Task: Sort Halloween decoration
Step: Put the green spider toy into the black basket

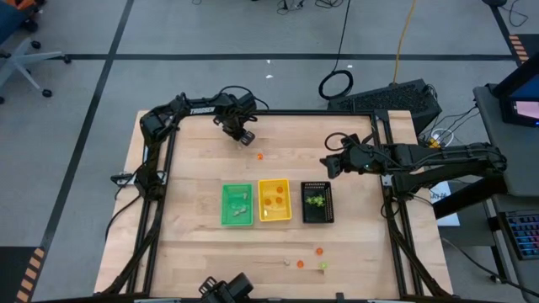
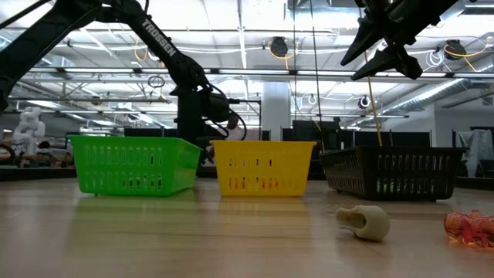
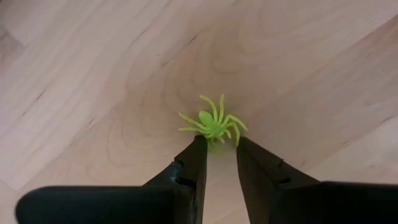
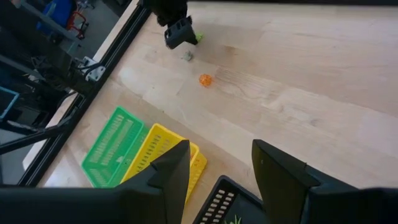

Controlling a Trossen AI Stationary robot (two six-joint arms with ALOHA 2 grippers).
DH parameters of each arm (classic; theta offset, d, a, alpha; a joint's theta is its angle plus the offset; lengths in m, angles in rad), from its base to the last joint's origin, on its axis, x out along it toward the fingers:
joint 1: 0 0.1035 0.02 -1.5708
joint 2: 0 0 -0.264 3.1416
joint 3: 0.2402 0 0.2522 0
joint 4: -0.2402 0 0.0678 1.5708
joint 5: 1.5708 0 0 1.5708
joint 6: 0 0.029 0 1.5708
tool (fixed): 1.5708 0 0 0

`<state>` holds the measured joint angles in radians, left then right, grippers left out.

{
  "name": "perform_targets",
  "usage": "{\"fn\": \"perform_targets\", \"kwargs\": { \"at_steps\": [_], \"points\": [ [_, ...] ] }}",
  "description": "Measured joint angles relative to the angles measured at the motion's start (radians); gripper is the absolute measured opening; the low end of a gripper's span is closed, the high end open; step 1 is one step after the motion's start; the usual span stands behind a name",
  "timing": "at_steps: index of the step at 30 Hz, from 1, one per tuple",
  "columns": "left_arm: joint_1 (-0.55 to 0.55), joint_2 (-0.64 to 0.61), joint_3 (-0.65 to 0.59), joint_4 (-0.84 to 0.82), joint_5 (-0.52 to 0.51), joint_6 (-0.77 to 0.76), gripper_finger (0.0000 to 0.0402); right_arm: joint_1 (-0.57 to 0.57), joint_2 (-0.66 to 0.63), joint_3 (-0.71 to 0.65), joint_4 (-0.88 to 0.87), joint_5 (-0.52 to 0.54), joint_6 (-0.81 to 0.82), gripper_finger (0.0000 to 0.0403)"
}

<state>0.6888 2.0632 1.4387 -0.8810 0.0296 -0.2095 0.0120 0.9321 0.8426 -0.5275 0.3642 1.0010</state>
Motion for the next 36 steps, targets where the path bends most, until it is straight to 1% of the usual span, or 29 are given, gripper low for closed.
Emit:
{"fn": "perform_targets", "kwargs": {
  "at_steps": [10,13,17,18,24,27,29,36],
  "points": [
    [0.000,-0.002,0.000,-0.012,0.000,0.042,0.0077,0.000,0.000,0.000,0.000,0.006,0.000,0.0162],
    [0.000,-0.002,0.000,-0.013,0.000,0.043,0.0059,0.000,0.000,0.000,0.000,0.006,0.000,0.0162],
    [0.001,-0.002,0.000,-0.016,0.018,0.042,0.0013,0.000,0.000,0.000,0.000,0.006,0.000,0.0162],
    [0.001,-0.002,0.000,-0.015,0.021,0.042,0.0007,0.000,0.000,0.000,0.000,0.006,0.000,0.0162],
    [0.000,-0.003,-0.001,-0.012,0.030,0.048,0.0001,0.000,0.000,0.000,0.000,0.006,0.000,0.0162],
    [0.001,-0.007,-0.001,-0.020,0.067,0.072,0.0000,0.000,0.000,0.000,0.000,0.005,0.000,0.0162],
    [-0.001,-0.019,-0.002,-0.032,0.117,0.099,0.0000,0.000,0.000,0.000,0.000,0.005,0.000,0.0162],
    [0.007,-0.122,-0.002,-0.029,0.269,0.121,0.0000,0.000,0.000,0.000,0.000,0.001,0.000,0.0162]
  ]
}}
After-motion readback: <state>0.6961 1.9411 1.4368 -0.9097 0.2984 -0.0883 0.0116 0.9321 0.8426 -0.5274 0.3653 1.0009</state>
